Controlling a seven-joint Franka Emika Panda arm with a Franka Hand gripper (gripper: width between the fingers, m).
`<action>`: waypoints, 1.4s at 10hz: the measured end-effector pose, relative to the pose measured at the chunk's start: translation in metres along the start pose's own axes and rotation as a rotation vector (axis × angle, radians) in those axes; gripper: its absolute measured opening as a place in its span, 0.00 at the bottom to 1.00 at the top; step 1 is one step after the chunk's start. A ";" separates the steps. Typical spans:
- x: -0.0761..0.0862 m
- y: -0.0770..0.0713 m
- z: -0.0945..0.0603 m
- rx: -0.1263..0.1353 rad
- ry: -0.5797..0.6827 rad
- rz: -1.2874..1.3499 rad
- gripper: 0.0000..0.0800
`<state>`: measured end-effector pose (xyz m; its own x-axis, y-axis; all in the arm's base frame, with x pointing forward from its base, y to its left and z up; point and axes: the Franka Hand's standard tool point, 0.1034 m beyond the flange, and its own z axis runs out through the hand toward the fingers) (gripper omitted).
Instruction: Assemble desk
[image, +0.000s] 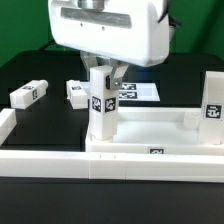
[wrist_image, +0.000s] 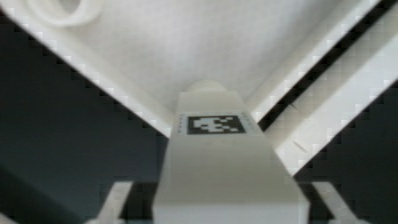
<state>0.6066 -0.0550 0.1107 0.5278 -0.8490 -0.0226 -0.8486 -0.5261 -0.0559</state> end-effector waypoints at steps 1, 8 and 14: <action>0.001 0.001 0.000 0.012 -0.011 0.097 0.36; -0.006 -0.010 -0.002 -0.020 0.015 0.027 0.80; -0.005 -0.009 -0.002 -0.023 0.013 -0.486 0.81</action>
Offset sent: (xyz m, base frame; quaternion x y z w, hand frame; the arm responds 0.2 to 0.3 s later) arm 0.0000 0.0000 0.0000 0.0000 0.0000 0.1296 0.9916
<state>0.6120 -0.0460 0.1135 0.8629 -0.5052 0.0127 -0.5046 -0.8627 -0.0347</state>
